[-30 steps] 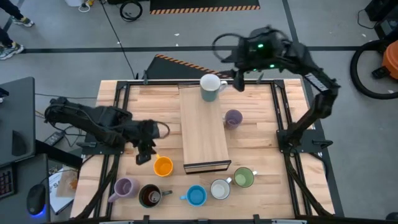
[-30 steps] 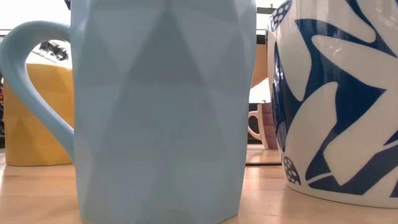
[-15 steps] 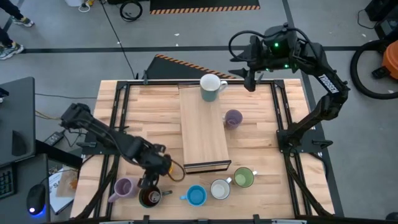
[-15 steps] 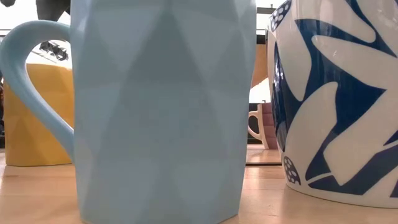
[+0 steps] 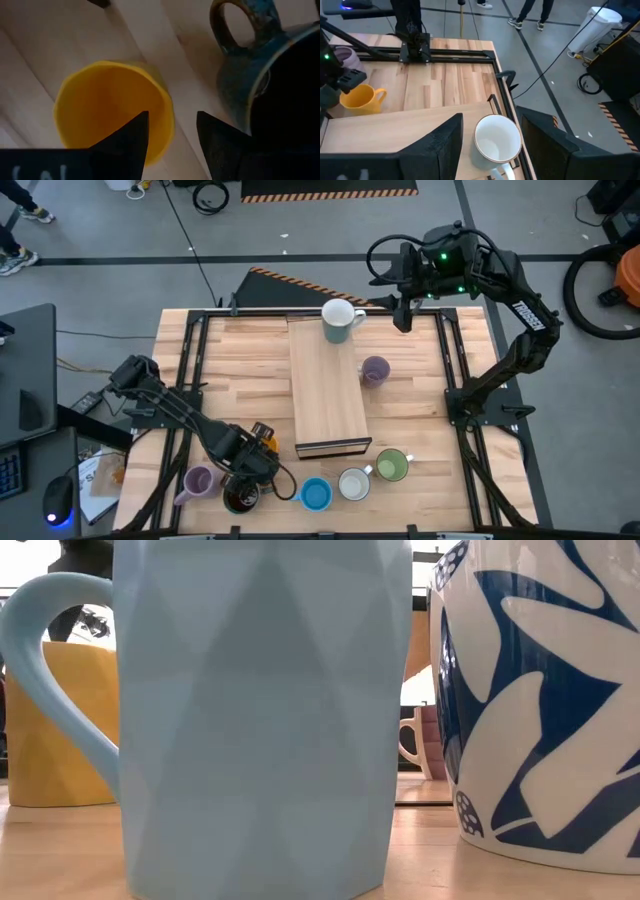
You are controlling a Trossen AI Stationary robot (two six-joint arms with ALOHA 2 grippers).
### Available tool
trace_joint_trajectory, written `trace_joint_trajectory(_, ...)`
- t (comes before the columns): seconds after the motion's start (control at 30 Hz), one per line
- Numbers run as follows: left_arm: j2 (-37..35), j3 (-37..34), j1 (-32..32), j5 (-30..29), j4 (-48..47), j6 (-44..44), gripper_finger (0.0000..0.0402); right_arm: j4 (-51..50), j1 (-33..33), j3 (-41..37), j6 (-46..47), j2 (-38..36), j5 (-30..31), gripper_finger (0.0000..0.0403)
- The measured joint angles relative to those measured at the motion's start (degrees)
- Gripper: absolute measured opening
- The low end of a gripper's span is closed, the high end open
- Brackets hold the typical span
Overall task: Place coffee mugs
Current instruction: Put the yellow mug on the shelf
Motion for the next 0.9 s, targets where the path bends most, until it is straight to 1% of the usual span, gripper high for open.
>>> trace_joint_trajectory(0.13, 0.1, -1.4, 0.2, 1.5, 1.0, -1.7, 0.0172, 0.0, 0.4, 0.0, 0.7, 0.0, 0.0, 0.0206)
trace_joint_trajectory(0.23, 0.2, -3.4, 0.2, 1.9, 0.3, -1.3, 0.0172, 0.1, 0.7, 0.0, 0.8, 0.0, 0.1, 0.0206)
trace_joint_trajectory(0.4, 0.2, -6.2, 0.2, 2.3, 2.0, 0.6, 0.0172, 0.1, 1.0, 0.0, 2.0, 0.0, 0.4, 0.0206)
trace_joint_trajectory(0.67, 0.2, -6.4, 0.6, 1.3, 6.0, 2.8, 0.0170, 0.1, 1.0, 0.0, 4.1, 0.0, 0.4, 0.0206)
trace_joint_trajectory(0.77, 0.2, -6.4, 1.5, 1.4, 6.3, 0.7, 0.0155, 0.1, 1.0, 0.0, 4.6, 0.0, 0.4, 0.0206)
trace_joint_trajectory(0.9, 0.2, -6.4, 2.9, 1.8, 6.3, -2.5, 0.0116, 0.1, 1.0, 0.0, 4.9, 0.0, 0.4, 0.0206)
